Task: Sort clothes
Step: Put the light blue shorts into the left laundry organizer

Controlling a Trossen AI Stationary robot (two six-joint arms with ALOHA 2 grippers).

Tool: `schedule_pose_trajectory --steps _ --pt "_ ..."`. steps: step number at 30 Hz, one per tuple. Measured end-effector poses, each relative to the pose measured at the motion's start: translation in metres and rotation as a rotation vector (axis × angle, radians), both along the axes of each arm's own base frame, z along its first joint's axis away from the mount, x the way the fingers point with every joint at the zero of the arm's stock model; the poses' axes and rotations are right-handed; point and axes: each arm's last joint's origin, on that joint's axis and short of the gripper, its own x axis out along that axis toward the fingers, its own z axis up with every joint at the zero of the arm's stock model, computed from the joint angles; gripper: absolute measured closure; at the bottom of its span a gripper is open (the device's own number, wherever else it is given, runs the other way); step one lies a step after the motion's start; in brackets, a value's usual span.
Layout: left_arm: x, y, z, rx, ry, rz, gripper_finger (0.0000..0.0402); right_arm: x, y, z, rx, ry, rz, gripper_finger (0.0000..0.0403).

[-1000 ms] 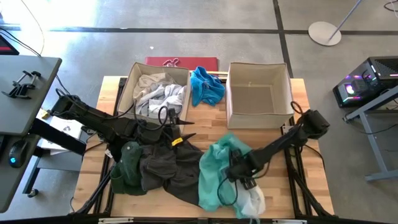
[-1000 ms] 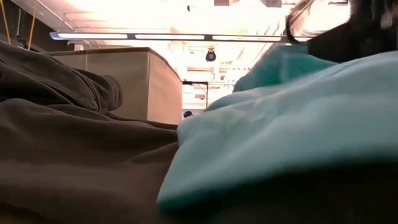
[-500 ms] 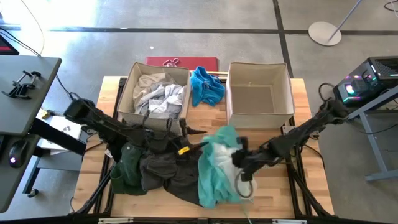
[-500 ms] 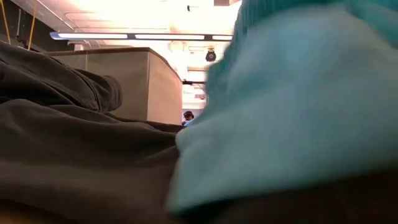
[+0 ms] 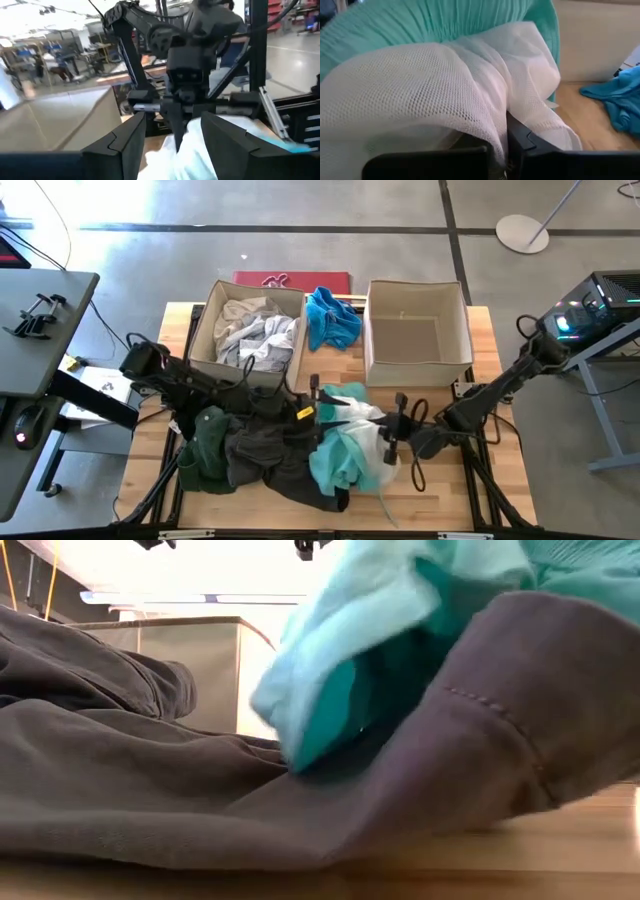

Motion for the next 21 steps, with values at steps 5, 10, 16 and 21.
schedule_pose_trajectory --steps 5,10,16,21 --pt "0.001 0.001 -0.007 0.0 0.072 -0.04 0.0183 0.013 -0.006 -0.01 0.0 -0.083 -0.013 0.0397" --pt "0.0 0.004 -0.017 -0.043 0.178 -0.027 0.0139 0.027 -0.008 -0.009 0.023 -0.15 0.035 0.0397" --pt "0.007 0.009 -0.032 -0.111 0.225 -0.016 0.01 0.04 -0.005 -0.01 -0.041 -0.22 0.118 0.0397" --pt "0.013 0.009 -0.05 -0.066 0.288 -0.101 0.0095 0.044 -0.003 -0.009 -0.078 -0.214 0.14 0.0398"
